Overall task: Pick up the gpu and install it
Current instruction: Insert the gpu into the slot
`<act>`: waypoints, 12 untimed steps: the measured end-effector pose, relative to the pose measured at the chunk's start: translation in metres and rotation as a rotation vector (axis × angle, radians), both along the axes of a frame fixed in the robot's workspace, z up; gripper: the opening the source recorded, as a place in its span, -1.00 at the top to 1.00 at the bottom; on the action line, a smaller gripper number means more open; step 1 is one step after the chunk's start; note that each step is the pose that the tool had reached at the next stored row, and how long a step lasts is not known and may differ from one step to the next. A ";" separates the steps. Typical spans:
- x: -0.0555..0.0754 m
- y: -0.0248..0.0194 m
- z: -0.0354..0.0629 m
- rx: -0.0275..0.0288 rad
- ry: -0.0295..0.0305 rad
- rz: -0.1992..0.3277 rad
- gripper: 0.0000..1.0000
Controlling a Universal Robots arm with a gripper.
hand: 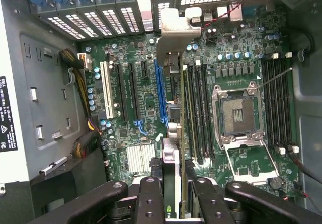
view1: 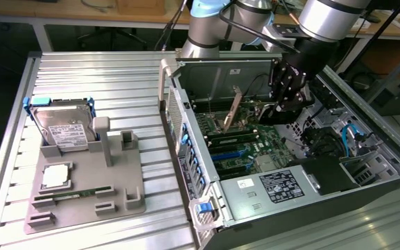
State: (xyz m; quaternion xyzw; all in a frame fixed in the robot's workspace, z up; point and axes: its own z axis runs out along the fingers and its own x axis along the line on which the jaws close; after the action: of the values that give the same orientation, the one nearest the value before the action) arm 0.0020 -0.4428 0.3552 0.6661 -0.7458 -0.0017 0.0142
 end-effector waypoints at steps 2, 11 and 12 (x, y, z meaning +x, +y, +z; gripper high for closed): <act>0.000 0.0000 0.0000 0.0000 0.0000 0.000 0.46; 0.000 0.0000 -0.0040 0.0001 -0.0002 0.009 0.46; 0.000 0.0000 -0.0049 0.0001 -0.0004 0.012 0.46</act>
State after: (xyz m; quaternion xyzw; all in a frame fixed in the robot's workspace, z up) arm 0.0020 -0.4427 0.3503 0.6704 -0.7419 -0.0015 0.0141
